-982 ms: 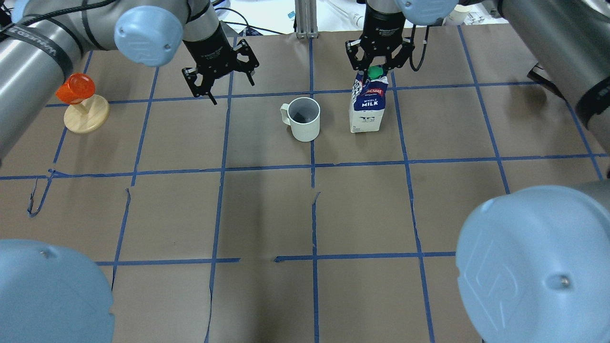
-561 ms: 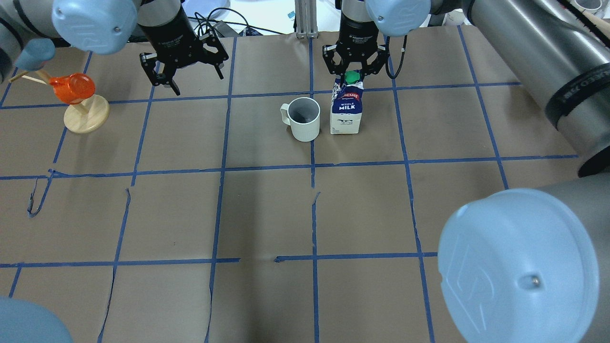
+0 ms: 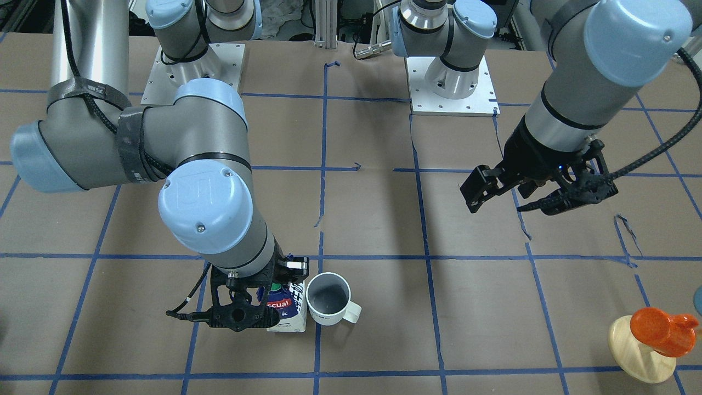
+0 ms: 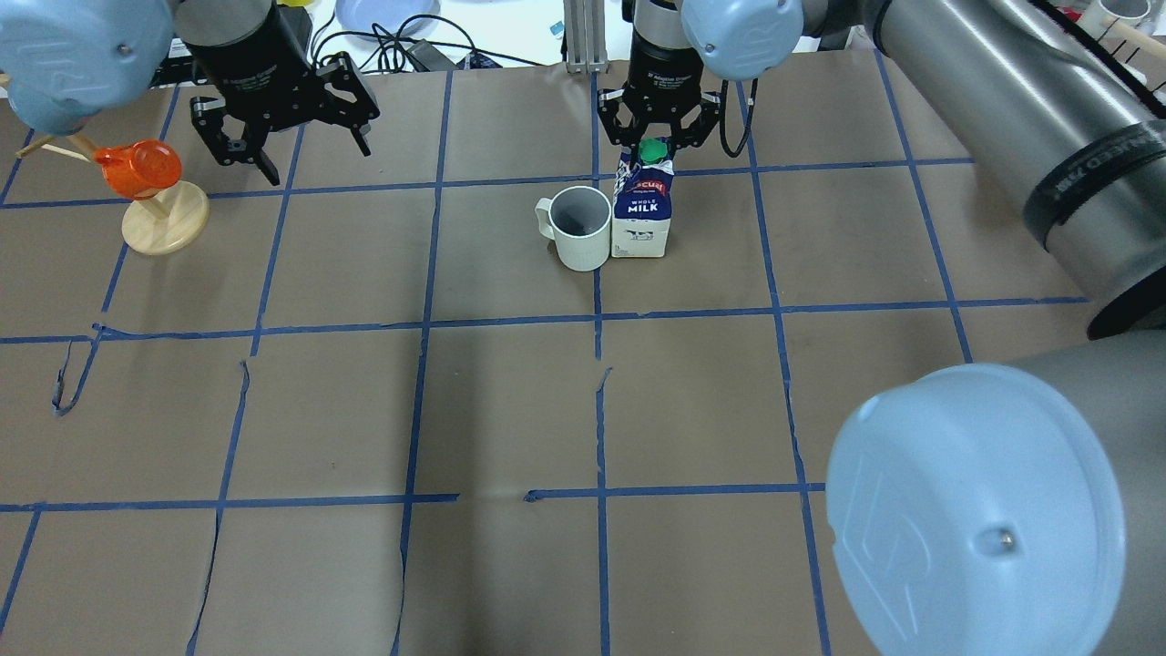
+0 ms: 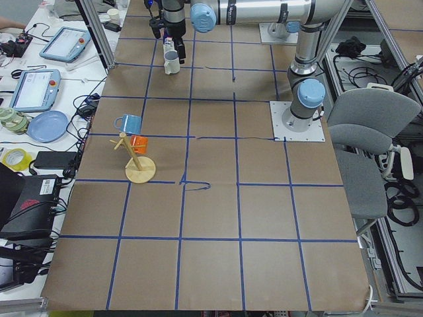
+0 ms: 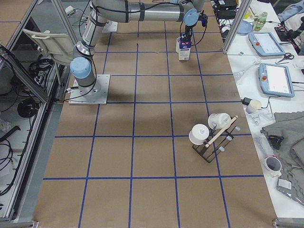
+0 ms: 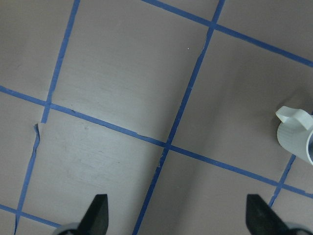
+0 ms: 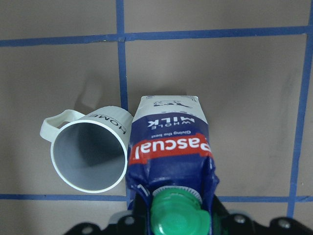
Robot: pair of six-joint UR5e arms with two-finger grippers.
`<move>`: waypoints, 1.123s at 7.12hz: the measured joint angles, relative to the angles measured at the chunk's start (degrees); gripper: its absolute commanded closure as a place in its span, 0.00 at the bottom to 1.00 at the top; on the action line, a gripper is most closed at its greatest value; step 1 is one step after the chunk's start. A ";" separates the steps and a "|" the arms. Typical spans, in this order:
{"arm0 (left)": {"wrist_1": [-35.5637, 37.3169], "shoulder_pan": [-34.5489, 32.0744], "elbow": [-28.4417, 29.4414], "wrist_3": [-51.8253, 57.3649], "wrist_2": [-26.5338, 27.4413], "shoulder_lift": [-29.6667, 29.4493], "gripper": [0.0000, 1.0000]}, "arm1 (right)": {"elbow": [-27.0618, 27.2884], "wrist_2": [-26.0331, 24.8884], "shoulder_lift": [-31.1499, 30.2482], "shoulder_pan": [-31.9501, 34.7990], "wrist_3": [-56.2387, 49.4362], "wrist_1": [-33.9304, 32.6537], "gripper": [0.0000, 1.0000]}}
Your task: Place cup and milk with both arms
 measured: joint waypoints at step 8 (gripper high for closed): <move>4.51 0.29 -8.90 5.27 5.98 7.05 0.00 | 1.31 -2.74 -1.71 0.00 0.44 0.24 0.00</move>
